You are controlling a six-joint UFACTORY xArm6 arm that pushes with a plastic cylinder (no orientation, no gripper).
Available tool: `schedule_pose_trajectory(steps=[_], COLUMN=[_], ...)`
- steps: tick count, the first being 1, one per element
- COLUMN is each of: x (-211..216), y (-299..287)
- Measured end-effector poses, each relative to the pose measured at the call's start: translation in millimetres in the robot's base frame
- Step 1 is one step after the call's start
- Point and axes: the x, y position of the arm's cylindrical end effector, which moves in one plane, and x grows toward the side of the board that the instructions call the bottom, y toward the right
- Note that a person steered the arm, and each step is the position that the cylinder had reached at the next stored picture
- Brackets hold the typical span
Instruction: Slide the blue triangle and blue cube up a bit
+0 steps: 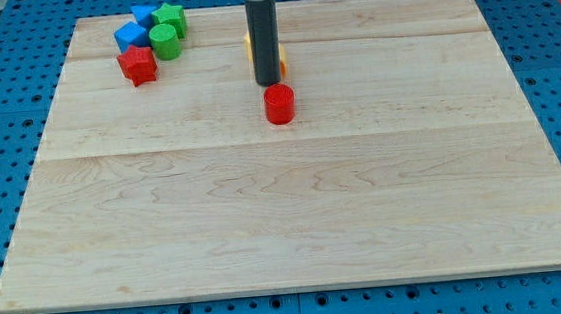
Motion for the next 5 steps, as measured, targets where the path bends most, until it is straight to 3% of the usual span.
schedule_pose_trajectory(steps=[1, 2, 3, 4, 5], x=[-4, 56, 76, 12, -69], y=[8, -62, -194, -227, -206])
